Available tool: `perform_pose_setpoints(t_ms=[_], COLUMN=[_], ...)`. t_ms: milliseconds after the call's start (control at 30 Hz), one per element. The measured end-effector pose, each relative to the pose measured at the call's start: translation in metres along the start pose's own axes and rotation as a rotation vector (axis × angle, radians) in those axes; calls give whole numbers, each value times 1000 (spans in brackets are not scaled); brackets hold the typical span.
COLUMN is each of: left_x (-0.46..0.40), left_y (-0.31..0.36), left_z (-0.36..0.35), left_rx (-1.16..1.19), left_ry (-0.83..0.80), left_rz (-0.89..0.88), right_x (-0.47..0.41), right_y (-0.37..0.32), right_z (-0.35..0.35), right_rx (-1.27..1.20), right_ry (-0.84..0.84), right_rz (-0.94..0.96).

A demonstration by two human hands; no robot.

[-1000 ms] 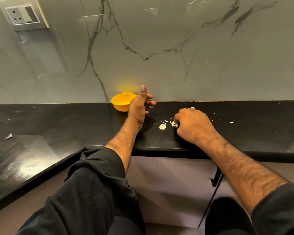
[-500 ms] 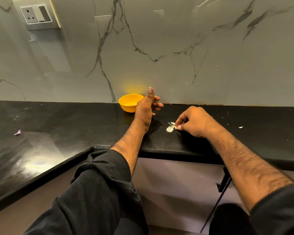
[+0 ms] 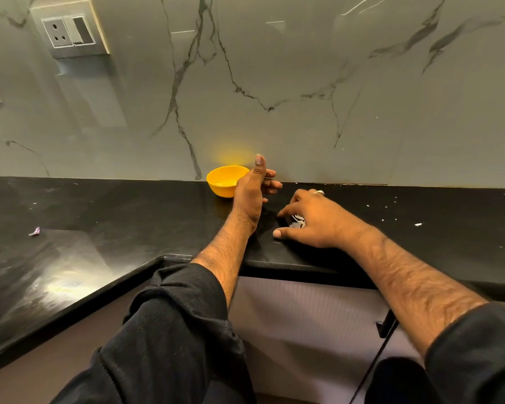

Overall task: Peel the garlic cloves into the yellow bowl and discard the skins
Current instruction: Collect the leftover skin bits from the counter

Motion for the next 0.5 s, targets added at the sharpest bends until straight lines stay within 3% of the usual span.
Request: perform_pose_setpoints(t_ms=[133, 233, 300, 400, 500], left_x=[0, 0, 0, -1, 0], left_y=[0, 0, 0, -2, -1], left_z=[0, -1, -1, 0, -2], left_rx=[2, -9, -17, -19, -17], left_ry=[2, 6, 9, 23, 20], left_rz=[3, 5, 1, -3, -6], right_x=[17, 27, 34, 53, 80], right_y=[7, 26, 39, 61, 92], right_z=[5, 12, 15, 31, 48], right_rx=[101, 179, 55, -375, -374], right_ry=[137, 156, 187, 427, 563], right_rz=[156, 119, 77, -14, -191])
Point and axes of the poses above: each hand's wrist, its own x-axis away from the middle knuckle, its own z-axis out of the back of the hand, y = z × x, the point moved 5 cm from there along -x, towards the middle knuckle, and after that the axes turned 4 degrees about z, right-handed, at the moved point
